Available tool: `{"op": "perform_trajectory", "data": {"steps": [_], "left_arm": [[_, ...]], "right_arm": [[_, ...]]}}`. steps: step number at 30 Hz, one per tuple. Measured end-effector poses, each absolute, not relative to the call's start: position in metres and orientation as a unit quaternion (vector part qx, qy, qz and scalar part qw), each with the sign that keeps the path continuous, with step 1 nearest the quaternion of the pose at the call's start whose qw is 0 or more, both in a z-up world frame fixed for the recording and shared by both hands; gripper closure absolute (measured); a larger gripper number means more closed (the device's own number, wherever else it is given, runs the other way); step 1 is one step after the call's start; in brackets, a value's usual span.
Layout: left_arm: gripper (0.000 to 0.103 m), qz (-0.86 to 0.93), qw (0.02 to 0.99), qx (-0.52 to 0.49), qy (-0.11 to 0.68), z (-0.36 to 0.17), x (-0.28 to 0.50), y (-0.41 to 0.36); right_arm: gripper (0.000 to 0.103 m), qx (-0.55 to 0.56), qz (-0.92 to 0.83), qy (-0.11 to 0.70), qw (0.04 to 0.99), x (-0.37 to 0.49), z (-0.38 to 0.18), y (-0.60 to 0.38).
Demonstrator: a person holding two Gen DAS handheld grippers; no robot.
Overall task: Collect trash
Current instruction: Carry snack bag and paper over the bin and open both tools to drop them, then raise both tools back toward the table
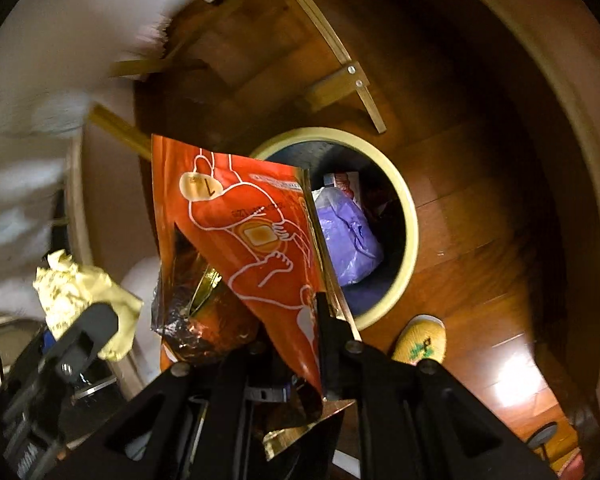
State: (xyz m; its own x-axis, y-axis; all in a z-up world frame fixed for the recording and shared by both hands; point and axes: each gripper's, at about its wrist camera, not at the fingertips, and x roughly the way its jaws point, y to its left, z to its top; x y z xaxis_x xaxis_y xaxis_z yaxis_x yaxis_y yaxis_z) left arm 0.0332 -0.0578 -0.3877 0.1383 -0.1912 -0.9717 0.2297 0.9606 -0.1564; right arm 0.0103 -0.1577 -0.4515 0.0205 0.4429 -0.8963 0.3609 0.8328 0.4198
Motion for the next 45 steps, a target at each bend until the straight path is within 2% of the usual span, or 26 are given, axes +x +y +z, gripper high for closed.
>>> {"op": "perform_trajectory", "data": {"steps": [3, 4, 5, 6, 8, 15, 23, 28, 33, 35, 45], "left_arm": [[0.045, -0.138, 0.755, 0.014, 0.641, -0.406, 0.038, -0.065], [0.039, -0.136, 0.754, 0.013, 0.643, -0.411, 0.039, -0.065], [0.036, -0.133, 0.754, 0.012, 0.643, -0.416, 0.040, -0.064], [0.034, -0.130, 0.755, 0.009, 0.643, -0.420, 0.041, -0.063], [0.022, -0.125, 0.754, 0.007, 0.645, -0.425, 0.043, -0.059], [0.018, -0.108, 0.765, 0.009, 0.635, -0.423, 0.050, -0.044], [0.013, -0.096, 0.790, 0.009, 0.606, -0.366, 0.048, -0.032], [0.012, -0.089, 0.802, -0.001, 0.590, -0.310, 0.039, -0.025], [0.006, -0.093, 0.817, -0.009, 0.569, -0.234, 0.030, -0.019], [0.001, -0.095, 0.823, -0.007, 0.560, -0.206, 0.027, -0.019], [0.001, -0.118, 0.862, 0.005, 0.493, -0.056, 0.027, -0.025]], "right_arm": [[0.090, 0.292, 0.025, 0.701, 0.650, 0.018, -0.476, -0.158], [0.088, 0.291, 0.025, 0.703, 0.649, 0.020, -0.480, -0.157], [0.079, 0.291, 0.024, 0.704, 0.647, 0.022, -0.485, -0.156], [0.062, 0.289, 0.025, 0.706, 0.645, 0.025, -0.489, -0.156], [0.049, 0.290, 0.028, 0.706, 0.645, 0.028, -0.492, -0.157], [0.049, 0.282, 0.033, 0.698, 0.657, 0.032, -0.480, -0.156], [0.049, 0.265, 0.036, 0.670, 0.692, 0.028, -0.422, -0.157], [0.049, 0.248, 0.043, 0.659, 0.709, 0.025, -0.372, -0.159], [0.049, 0.236, 0.055, 0.646, 0.724, 0.017, -0.305, -0.166], [0.049, 0.232, 0.062, 0.641, 0.729, 0.014, -0.282, -0.167], [0.049, 0.214, 0.103, 0.581, 0.778, 0.007, -0.151, -0.182]]}}
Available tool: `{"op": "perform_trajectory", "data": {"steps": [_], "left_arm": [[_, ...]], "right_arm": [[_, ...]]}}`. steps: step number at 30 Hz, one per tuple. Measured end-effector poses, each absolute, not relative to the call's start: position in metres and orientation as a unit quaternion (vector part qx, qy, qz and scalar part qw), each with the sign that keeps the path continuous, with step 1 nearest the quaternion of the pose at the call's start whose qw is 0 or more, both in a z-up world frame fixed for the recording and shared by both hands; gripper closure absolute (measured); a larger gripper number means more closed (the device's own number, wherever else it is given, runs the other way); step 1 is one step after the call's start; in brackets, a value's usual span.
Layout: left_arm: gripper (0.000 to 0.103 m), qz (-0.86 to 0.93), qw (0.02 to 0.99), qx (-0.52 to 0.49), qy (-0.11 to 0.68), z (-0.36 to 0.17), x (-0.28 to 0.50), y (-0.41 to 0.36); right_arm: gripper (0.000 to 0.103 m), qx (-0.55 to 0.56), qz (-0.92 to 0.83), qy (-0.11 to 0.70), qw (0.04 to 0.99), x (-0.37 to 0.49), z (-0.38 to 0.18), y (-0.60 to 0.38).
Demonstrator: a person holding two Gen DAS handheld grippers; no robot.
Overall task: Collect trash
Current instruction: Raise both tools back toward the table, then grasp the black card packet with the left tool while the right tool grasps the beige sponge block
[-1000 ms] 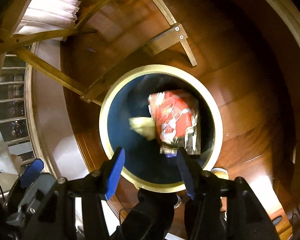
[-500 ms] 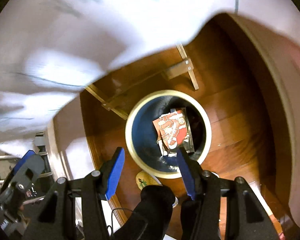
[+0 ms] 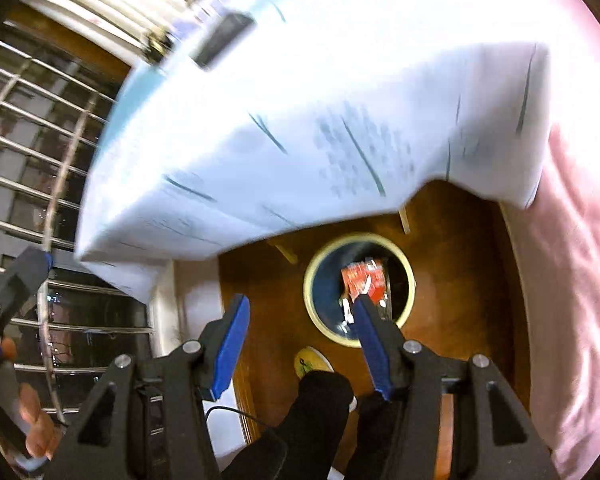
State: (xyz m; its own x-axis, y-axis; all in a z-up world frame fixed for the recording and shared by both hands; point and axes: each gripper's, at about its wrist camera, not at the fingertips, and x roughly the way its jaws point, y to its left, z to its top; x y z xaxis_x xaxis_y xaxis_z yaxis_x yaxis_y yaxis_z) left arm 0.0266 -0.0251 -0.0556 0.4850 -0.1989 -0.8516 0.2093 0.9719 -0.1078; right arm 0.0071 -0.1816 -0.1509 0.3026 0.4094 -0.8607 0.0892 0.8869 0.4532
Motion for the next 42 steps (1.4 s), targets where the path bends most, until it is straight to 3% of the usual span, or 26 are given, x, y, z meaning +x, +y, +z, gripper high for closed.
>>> {"op": "perform_trajectory", "data": {"steps": [10, 19, 29, 42], "left_arm": [[0.001, -0.123, 0.885, 0.048, 0.446, 0.029, 0.040, -0.052], [0.001, -0.137, 0.885, 0.066, 0.441, 0.042, 0.075, -0.069], [0.001, -0.209, 0.840, 0.120, 0.485, -0.003, 0.154, -0.091], [0.001, -0.257, 0.764, 0.169, 0.568, -0.113, 0.262, -0.115]], "right_arm": [[0.047, 0.172, 0.133, 0.487, 0.846, 0.020, -0.051, -0.189], [0.047, 0.164, 0.117, 0.452, 0.869, 0.054, -0.026, -0.190], [0.047, 0.203, 0.031, 0.456, 0.866, 0.108, -0.045, -0.203], [0.047, 0.251, -0.064, 0.464, 0.847, 0.160, -0.095, -0.205]]}}
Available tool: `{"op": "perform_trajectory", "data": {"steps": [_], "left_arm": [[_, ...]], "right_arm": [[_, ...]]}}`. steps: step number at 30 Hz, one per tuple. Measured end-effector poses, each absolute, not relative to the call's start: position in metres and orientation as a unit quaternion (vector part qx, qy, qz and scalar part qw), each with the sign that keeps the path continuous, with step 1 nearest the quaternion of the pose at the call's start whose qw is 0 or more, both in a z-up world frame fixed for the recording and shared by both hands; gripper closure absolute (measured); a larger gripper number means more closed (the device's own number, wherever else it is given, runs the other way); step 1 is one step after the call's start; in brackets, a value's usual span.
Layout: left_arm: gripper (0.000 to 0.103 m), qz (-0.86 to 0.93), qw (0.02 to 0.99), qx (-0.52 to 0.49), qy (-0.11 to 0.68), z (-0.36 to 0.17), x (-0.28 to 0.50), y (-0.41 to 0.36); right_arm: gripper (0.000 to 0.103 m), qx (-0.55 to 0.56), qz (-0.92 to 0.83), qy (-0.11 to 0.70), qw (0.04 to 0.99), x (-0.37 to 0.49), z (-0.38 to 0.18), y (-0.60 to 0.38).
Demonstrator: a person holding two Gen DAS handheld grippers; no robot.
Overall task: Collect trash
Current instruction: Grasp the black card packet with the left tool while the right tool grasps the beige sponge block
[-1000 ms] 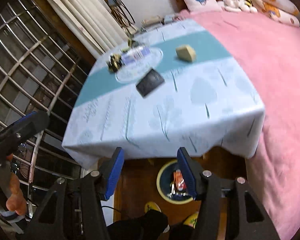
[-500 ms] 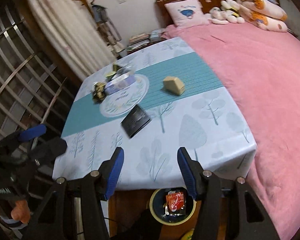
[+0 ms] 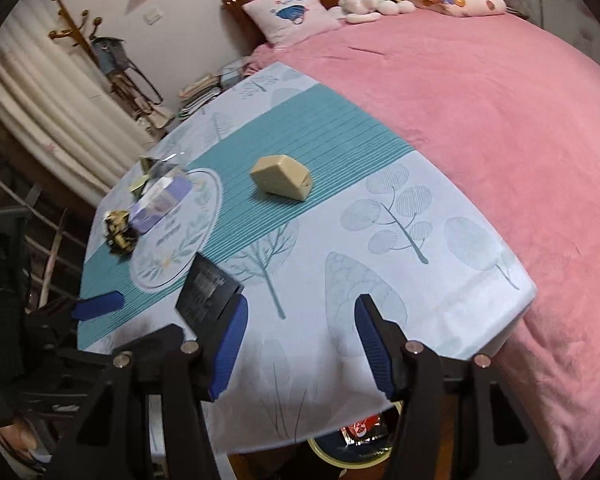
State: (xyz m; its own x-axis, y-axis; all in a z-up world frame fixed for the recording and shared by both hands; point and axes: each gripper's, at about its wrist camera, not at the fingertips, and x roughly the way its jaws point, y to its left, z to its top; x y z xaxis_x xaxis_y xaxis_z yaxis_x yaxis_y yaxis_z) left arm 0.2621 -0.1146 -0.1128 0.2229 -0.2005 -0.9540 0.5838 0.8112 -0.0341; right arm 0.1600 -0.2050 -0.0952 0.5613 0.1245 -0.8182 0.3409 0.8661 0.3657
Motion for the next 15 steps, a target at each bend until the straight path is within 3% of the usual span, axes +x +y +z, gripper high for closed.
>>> {"op": "perform_trajectory", "data": {"steps": [13, 15], "left_arm": [[0.005, -0.274, 0.736, 0.194, 0.587, -0.160, 0.287, -0.124], [0.010, -0.275, 0.740, 0.203, 0.580, -0.160, 0.285, -0.126]], "right_arm": [[0.047, 0.236, -0.083, 0.477, 0.842, 0.190, -0.117, -0.196], [0.047, 0.230, -0.081, 0.480, 0.842, 0.195, -0.119, -0.196]]}}
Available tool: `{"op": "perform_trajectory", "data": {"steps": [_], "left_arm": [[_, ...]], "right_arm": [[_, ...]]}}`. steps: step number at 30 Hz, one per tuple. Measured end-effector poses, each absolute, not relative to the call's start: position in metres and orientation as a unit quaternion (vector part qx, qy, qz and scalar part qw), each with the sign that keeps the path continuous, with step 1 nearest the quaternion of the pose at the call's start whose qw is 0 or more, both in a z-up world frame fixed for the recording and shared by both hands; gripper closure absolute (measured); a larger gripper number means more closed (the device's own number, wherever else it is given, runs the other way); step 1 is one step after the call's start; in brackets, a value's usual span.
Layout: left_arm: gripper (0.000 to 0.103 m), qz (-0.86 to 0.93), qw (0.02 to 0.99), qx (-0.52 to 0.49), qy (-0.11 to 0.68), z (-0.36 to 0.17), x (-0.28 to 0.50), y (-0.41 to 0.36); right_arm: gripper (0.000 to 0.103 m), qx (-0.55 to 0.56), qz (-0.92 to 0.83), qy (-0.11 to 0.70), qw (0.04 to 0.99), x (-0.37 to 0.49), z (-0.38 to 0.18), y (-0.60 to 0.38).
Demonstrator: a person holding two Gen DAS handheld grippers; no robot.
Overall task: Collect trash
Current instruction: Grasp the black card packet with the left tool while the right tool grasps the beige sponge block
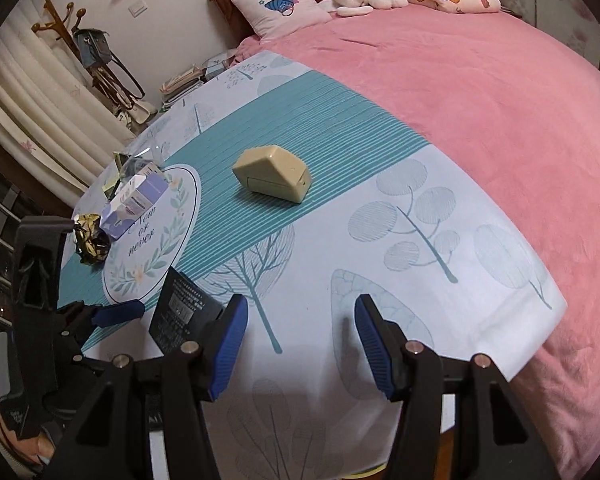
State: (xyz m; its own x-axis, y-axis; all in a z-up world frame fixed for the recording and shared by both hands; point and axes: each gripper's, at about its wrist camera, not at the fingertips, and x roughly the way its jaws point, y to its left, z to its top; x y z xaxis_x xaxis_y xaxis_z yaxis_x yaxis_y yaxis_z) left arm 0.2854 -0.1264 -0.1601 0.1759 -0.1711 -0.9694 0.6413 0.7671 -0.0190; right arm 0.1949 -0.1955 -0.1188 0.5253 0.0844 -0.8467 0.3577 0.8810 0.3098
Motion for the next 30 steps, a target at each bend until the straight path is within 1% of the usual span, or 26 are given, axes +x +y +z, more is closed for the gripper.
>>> {"op": "perform_trajectory", "data": {"steps": [1, 2, 4, 5, 6, 18, 22, 30], "left_arm": [[0.016, -0.278, 0.741, 0.207, 0.575, -0.159, 0.284, -0.128], [0.027, -0.283, 0.742, 0.208, 0.570, -0.157, 0.282, -0.130], [0.044, -0.291, 0.747, 0.210, 0.559, -0.151, 0.279, -0.132], [0.045, -0.293, 0.745, 0.209, 0.562, -0.150, 0.280, -0.132], [0.045, -0.293, 0.745, 0.199, 0.566, -0.149, 0.282, -0.130], [0.047, -0.270, 0.775, 0.104, 0.562, -0.114, 0.322, -0.092], [0.046, -0.258, 0.779, 0.092, 0.564, -0.112, 0.335, -0.083], [0.046, -0.239, 0.783, 0.080, 0.568, -0.111, 0.342, -0.075]], "right_arm": [[0.047, 0.226, -0.080, 0.482, 0.843, 0.198, -0.119, -0.195], [0.047, 0.223, -0.080, 0.483, 0.843, 0.200, -0.120, -0.195], [0.044, 0.211, -0.079, 0.484, 0.845, 0.206, -0.120, -0.195], [0.041, 0.207, -0.077, 0.484, 0.847, 0.209, -0.120, -0.195], [0.040, 0.198, -0.074, 0.484, 0.849, 0.213, -0.120, -0.195], [0.040, 0.070, -0.044, 0.486, 0.870, 0.275, -0.120, -0.186], [0.040, 0.030, -0.039, 0.491, 0.869, 0.292, -0.125, -0.186], [0.040, -0.004, -0.015, 0.492, 0.871, 0.307, -0.132, -0.185]]}}
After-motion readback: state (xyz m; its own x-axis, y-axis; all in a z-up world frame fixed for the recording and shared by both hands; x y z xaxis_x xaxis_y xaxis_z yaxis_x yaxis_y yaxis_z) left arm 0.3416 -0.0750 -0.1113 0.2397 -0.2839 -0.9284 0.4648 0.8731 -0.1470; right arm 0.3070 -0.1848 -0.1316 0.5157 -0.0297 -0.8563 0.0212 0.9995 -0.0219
